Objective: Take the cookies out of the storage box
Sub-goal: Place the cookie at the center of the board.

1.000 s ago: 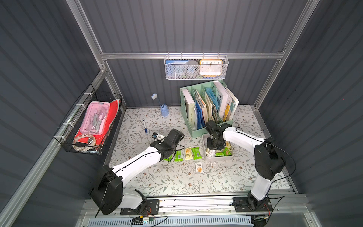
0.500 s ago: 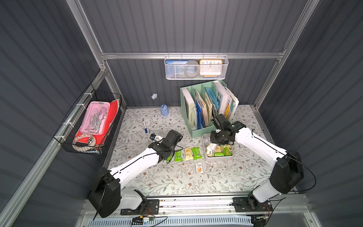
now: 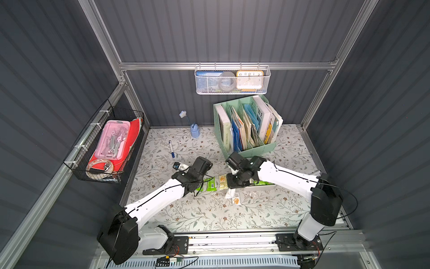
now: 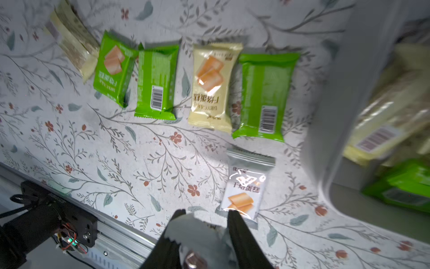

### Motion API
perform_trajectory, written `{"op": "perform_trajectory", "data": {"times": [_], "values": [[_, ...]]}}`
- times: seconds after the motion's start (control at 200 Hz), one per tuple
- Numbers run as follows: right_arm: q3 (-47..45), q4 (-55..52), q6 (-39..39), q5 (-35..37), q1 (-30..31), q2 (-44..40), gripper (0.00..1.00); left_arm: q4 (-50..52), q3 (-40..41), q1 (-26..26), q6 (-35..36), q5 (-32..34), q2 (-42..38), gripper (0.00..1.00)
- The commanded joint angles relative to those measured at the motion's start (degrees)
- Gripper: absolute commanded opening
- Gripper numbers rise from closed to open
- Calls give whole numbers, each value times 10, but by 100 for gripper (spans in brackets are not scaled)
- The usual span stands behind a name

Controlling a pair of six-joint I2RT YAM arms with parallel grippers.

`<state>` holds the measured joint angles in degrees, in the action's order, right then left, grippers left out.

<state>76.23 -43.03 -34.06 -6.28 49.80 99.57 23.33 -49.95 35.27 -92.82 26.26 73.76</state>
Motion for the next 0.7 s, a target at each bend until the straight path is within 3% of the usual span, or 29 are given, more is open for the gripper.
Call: {"op": "perform_trajectory", "data": {"times": [0.0,0.335,0.51,0.695], "values": [[16,12,-10,-15,12,34,34,26,11,-4,-11,13,-18,55],[36,49,15,-24,14,127,36,22,27,-5,-10,18,-48,55],[39,44,19,-16,14,131,53,0,25,-5,12,13,-45,55],[37,34,12,17,13,84,62,-42,15,-5,60,9,-35,55]]}}
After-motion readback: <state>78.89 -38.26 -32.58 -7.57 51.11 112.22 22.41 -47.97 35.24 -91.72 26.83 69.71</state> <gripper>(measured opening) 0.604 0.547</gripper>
